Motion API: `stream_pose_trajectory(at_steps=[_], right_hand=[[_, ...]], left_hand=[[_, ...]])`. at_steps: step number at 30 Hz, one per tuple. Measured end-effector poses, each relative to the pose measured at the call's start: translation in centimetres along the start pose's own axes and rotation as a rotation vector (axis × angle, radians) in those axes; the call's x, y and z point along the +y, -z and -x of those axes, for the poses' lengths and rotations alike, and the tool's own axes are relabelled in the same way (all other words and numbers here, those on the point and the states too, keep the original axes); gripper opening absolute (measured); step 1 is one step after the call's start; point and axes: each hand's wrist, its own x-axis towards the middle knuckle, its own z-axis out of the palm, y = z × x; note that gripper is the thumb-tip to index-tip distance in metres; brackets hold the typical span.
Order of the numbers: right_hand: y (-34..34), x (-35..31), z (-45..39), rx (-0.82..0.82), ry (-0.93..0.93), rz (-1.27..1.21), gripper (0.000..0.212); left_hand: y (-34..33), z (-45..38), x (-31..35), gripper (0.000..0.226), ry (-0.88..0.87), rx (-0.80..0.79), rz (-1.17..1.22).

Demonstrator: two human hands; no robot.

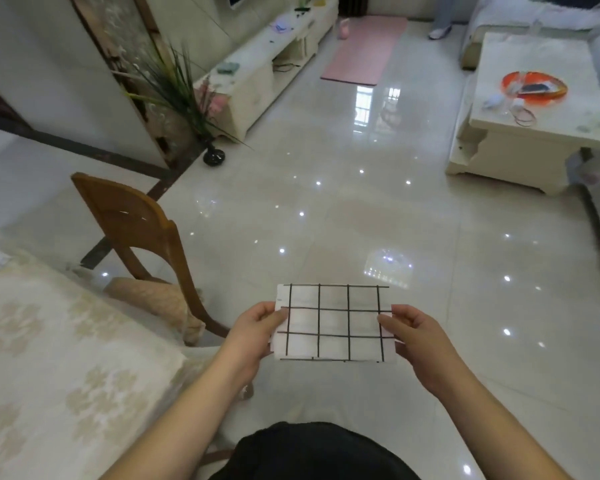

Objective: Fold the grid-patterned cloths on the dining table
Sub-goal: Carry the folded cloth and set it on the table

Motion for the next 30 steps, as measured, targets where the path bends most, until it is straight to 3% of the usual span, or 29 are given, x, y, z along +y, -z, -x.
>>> stream_pose_trajectory(at_steps=[8, 14, 19, 30], right_hand=[[-5.3, -3.7, -9.6, -0.107, -0.032, 0.09, 0.019], [-11.5, -8.6, -17.7, -0.195, -0.03, 0.165, 0.021], [-16.9, -14.3, -22.7, -0.273, 0.04, 0.205, 0.007], [-26.9, -21.1, -33.5, -0.446, 0.013, 0.278, 0.012]], left_hand=[[2.3, -7.6, 4.2, 0.008, 0.019, 0.13, 0.138], [6.2, -14.6, 8.2, 0.016, 0.002, 0.176, 0.242], [9.2, -18.7, 12.9, 0.015, -0.044, 0.211, 0.261], [14.2, -26.9, 20.5, 0.016, -0.069, 0.377, 0.39]])
